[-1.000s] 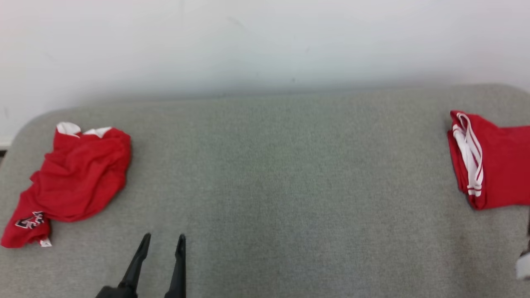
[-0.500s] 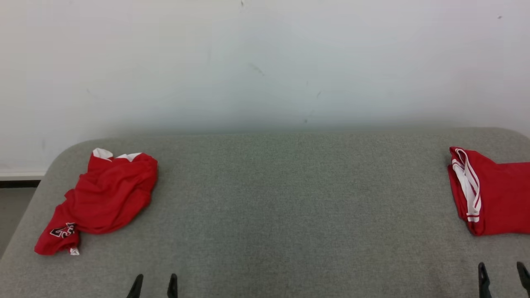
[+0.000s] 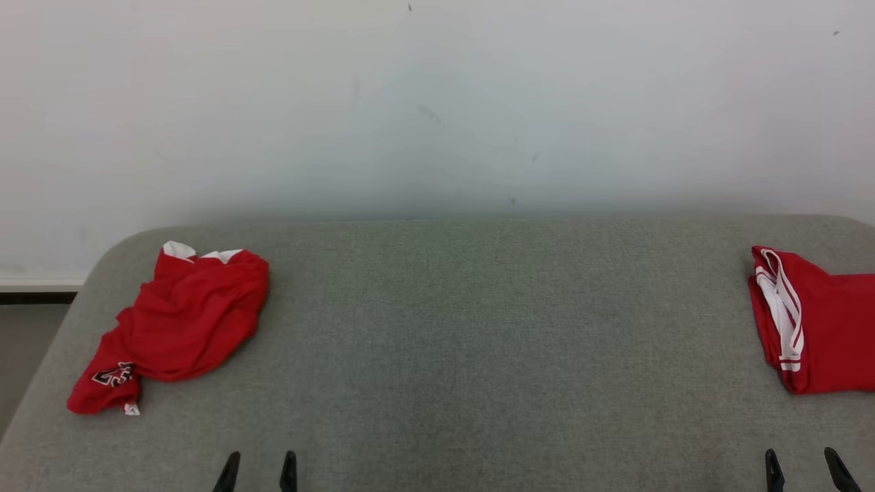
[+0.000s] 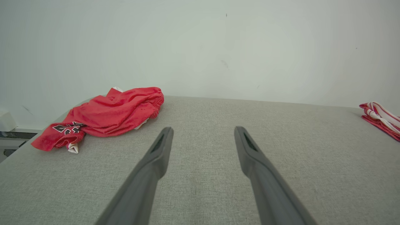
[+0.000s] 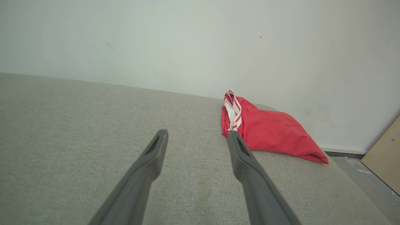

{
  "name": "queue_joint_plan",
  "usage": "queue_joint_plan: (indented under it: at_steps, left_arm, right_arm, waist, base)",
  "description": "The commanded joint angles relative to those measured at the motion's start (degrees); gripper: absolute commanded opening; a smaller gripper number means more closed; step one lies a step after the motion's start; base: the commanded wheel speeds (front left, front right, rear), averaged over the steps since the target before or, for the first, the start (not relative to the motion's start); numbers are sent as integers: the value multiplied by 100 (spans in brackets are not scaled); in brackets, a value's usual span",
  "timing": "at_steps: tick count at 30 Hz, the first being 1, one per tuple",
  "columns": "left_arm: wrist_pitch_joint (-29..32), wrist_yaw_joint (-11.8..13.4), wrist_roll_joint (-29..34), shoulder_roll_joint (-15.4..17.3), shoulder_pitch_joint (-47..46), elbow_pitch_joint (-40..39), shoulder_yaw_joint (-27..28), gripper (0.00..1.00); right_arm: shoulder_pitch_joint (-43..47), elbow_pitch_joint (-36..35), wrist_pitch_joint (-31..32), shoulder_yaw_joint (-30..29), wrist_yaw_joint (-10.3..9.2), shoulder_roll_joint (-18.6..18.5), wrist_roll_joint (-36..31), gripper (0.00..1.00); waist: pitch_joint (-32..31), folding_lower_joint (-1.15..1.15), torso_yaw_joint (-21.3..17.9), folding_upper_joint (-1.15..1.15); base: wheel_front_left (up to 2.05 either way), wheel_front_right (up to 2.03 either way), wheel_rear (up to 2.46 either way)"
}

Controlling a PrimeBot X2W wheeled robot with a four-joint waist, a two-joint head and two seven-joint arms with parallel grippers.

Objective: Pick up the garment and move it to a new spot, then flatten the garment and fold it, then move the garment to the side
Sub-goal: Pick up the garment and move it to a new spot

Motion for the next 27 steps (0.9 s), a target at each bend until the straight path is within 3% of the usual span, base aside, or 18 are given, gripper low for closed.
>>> queue_joint_plan:
  at_steps: [1,8,20,27]
  left_arm:
    - [2,18,-65,17,-16,-22,3,100]
    - [2,1,-2,17,-58,1,-16,100]
    - [2,-48,85,18,157,2,154,100]
    - [2,-82,25,17,235,-84,313,100]
  right_arm:
    - [-16,4,-15,-8,-14,-9,48,100]
    - [99,-35,-14,129,-15,-6,163,100]
    - [54,76,-14,520,-14,-6,409,100]
    - [-41,137,-15,721,-15,-9,467,100]
  waist:
    - [5,1,71,0]
    - [-30,1,606,0]
    - [-229,1,2184,0]
    - [-248,1,2394,0]
  base:
    - [0,0,0]
    - [0,0,0]
    - [0,0,0]
    - [0,0,0]
